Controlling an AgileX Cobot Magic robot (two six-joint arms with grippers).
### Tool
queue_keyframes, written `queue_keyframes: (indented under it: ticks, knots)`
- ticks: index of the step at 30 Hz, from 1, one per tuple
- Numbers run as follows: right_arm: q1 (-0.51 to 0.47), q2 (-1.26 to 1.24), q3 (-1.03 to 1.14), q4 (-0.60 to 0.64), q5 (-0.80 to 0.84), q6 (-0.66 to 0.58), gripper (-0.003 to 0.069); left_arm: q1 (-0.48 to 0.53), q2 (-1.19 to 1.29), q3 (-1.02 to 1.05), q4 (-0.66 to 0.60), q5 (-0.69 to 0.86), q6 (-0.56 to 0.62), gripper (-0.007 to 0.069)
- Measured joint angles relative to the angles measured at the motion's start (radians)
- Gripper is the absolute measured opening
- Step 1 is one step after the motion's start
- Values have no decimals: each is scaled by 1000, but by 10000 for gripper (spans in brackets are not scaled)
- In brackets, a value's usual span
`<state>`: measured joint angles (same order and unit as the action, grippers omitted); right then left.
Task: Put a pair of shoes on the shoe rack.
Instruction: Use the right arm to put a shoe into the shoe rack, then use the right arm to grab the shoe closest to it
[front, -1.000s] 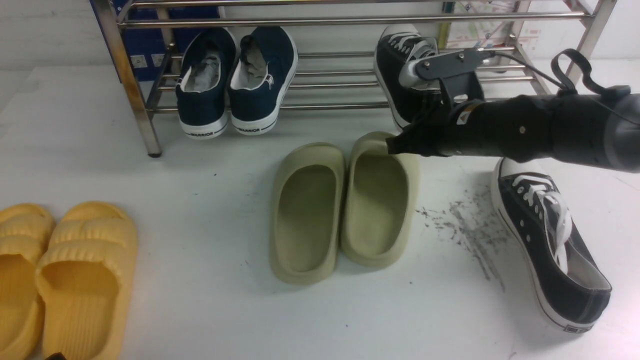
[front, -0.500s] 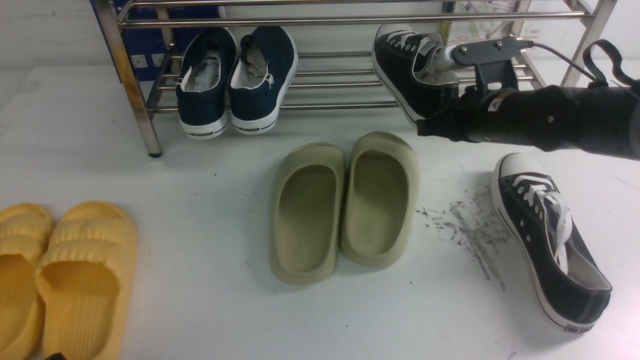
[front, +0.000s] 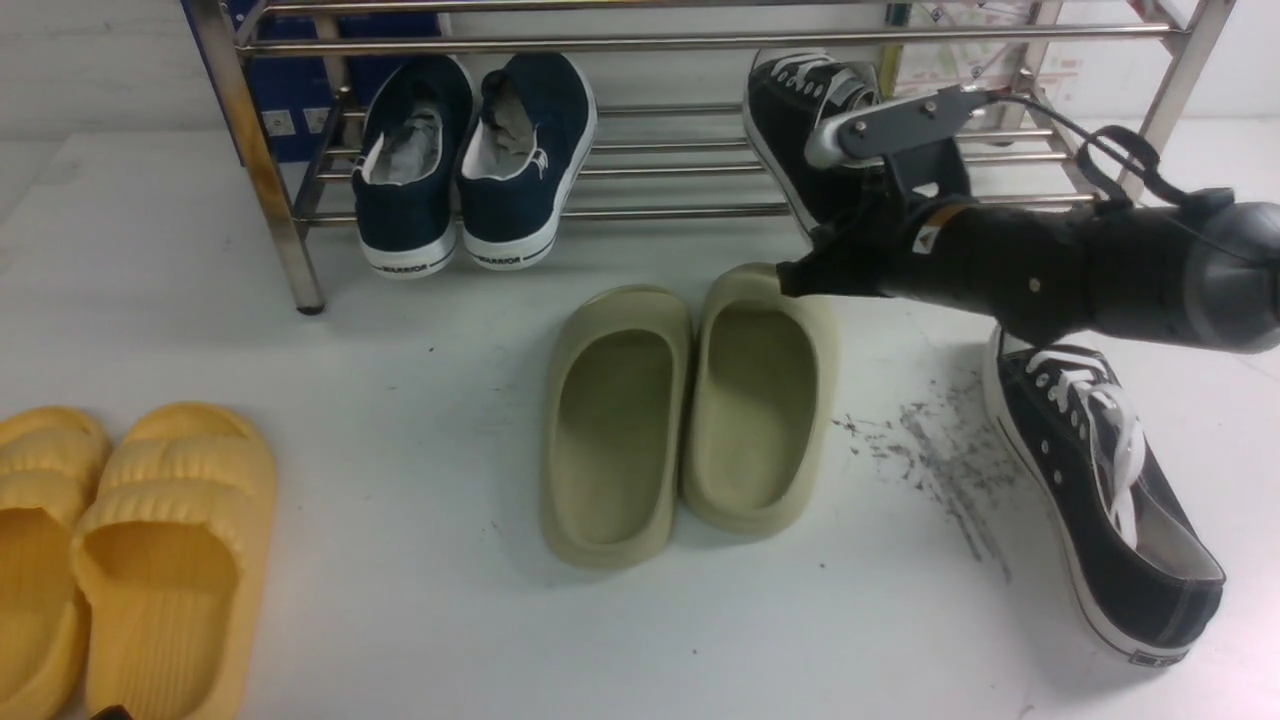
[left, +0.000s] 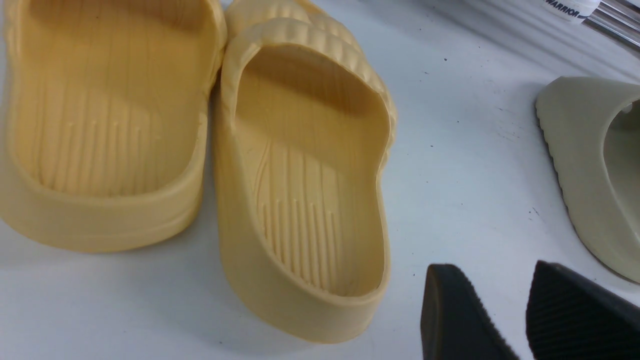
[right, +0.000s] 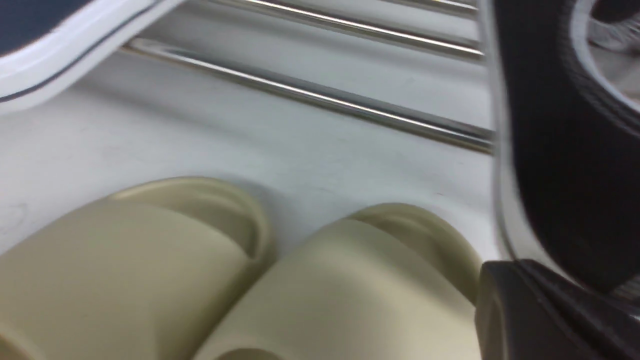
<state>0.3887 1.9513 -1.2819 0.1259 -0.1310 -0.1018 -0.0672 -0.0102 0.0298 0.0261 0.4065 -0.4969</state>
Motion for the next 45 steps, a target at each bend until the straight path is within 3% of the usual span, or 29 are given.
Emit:
queue_keyframes:
  ticks: [6, 15, 18, 21, 24, 28, 32, 45]
  knots:
    - [-1, -23, 0, -22, 82, 8, 36, 0, 0, 0, 0, 0, 0, 239]
    - [-22, -223, -43, -35, 686, 29, 58, 0, 0, 0, 0, 0, 0, 239]
    - [-60, -335, -49, -49, 931, 136, 87, 0, 0, 0, 0, 0, 0, 239]
    - [-78, -432, -17, -88, 1061, 184, 129, 0, 0, 0, 0, 0, 0, 239]
    - [-78, -507, 38, -91, 1085, 193, 172, 0, 0, 0, 0, 0, 0, 239]
    - [-78, -663, 234, -64, 1081, 223, 301, 0, 0, 0, 0, 0, 0, 239]
    - [-78, -715, 322, -46, 1067, 224, 378, 0, 0, 0, 0, 0, 0, 239]
    - [-78, -646, 342, -38, 1004, 206, 401, 0, 0, 0, 0, 0, 0, 239]
